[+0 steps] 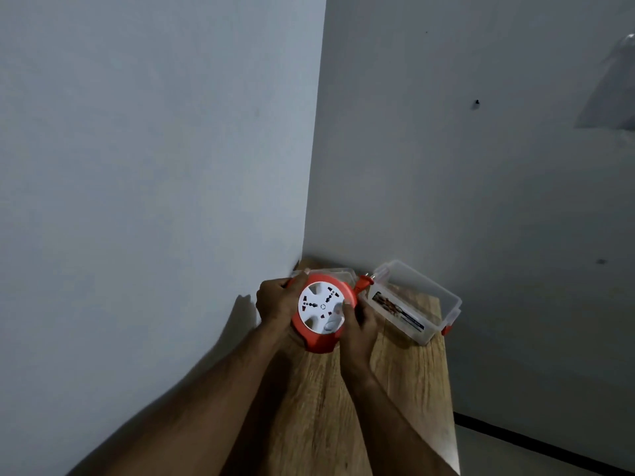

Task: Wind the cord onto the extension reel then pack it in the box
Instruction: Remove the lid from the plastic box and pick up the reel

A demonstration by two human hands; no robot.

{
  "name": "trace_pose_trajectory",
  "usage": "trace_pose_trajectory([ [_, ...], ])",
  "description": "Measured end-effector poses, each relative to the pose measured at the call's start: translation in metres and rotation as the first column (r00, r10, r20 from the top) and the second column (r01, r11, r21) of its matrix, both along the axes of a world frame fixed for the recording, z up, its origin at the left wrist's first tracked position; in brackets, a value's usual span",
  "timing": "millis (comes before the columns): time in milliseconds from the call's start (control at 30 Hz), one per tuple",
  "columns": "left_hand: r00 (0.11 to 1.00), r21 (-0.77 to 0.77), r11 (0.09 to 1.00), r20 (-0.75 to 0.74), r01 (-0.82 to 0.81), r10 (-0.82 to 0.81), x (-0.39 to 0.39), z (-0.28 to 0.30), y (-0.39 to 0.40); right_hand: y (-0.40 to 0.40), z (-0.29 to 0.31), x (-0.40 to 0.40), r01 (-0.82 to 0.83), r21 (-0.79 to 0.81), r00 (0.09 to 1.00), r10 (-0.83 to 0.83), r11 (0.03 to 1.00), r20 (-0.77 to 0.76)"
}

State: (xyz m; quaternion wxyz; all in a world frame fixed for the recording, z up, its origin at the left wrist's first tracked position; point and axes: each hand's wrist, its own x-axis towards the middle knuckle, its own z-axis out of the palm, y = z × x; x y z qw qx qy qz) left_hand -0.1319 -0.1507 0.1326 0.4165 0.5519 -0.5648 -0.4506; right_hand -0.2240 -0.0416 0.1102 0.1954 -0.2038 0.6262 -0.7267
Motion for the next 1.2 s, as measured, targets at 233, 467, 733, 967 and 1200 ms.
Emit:
trace_pose_trajectory([
  [233,0.997,0.105,0.992,0.025,-0.077,0.074,0.024,-0.048,0.017,0.004,-0.042,0.015,-0.090,0.106,0.996,0.088,0.990,0.019],
  [467,0.991,0.039,0.999,0.129,-0.022,0.017,0.053,-0.071,0.045,0.013,-0.083,0.034,-0.149,0.198,0.989,0.144,0.969,0.039],
  [733,0.946,0.047,0.993,0.303,0.106,-0.115,0.088,-0.096,0.067,0.024,-0.118,0.055,-0.155,0.264,0.988,0.156,0.952,0.018],
  [967,0.953,0.062,0.993,0.279,0.103,-0.116,0.092,-0.126,0.069,0.023,-0.141,0.065,-0.133,0.389,0.986,0.160,0.912,-0.038],
  [1200,0.960,0.042,0.992,0.250,0.116,-0.123,0.097,-0.149,0.071,0.026,-0.151,0.073,-0.090,0.476,0.977,0.170,0.875,-0.127],
])
